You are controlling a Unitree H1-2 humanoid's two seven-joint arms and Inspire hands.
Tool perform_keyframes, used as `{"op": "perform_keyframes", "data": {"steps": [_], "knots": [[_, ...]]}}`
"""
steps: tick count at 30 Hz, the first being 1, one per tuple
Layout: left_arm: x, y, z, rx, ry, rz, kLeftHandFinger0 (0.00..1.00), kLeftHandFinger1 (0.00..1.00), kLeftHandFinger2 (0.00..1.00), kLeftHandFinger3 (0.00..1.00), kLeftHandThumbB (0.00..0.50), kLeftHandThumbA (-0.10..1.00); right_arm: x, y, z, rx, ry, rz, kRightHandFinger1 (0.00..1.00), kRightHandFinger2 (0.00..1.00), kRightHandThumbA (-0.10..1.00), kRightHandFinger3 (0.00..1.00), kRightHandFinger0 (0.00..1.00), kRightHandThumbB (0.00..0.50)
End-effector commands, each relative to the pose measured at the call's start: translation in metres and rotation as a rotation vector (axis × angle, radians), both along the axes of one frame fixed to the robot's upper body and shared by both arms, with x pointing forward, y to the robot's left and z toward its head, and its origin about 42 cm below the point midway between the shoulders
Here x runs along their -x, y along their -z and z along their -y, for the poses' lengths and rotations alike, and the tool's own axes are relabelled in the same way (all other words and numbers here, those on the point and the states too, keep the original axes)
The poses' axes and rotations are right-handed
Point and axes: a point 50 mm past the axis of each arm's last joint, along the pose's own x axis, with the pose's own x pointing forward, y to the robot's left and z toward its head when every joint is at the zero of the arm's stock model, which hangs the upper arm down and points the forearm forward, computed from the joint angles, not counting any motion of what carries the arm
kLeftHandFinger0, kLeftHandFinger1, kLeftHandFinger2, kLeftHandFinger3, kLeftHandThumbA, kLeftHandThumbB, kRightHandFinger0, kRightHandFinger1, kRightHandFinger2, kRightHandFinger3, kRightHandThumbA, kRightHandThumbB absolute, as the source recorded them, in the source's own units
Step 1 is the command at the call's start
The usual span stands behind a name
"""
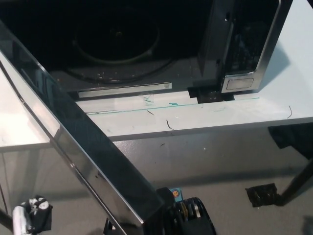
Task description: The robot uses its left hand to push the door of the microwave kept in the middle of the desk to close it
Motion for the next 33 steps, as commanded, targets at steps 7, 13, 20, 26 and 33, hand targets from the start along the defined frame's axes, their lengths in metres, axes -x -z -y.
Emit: {"op": "perform_keyframes", "data": {"steps": [7, 13, 20, 26, 33], "knots": [[0.048, -0.074, 0.000, -0.061, -0.121, 0.244, 0.00, 0.00, 0.22, 0.30, 0.126, -0.10, -0.009, -0.017, 0.012, 0.031, 0.020, 0.078, 0.59, 0.59, 0.14, 0.54, 0.56, 0.154], [0.046, -0.110, 0.000, -0.353, 0.087, 0.512, 0.00, 0.00, 0.03, 0.35, 0.050, -0.05, -0.007, -0.017, 0.012, 0.025, 0.014, 0.096, 0.56, 0.56, 0.07, 0.56, 0.53, 0.134], [0.036, -0.164, 0.025, -0.440, 0.213, 0.727, 0.00, 0.00, 0.01, 0.35, 0.079, -0.10, -0.003, -0.017, 0.015, 0.031, -0.002, 0.079, 0.60, 0.64, 0.10, 0.63, 0.56, 0.114], [0.021, -0.218, 0.051, -0.574, 0.387, 0.842, 0.01, 0.02, 0.13, 0.34, 0.012, -0.10, -0.002, -0.014, 0.015, 0.034, -0.004, 0.081, 0.57, 0.61, 0.09, 0.59, 0.54, 0.121], [0.003, -0.245, 0.078, -0.590, 0.522, 0.957, 0.00, 0.00, 0.12, 0.29, 0.051, -0.10, 0.002, -0.013, 0.013, -0.009, 0.013, 0.070, 0.58, 0.61, 0.08, 0.59, 0.55, 0.117]]}}
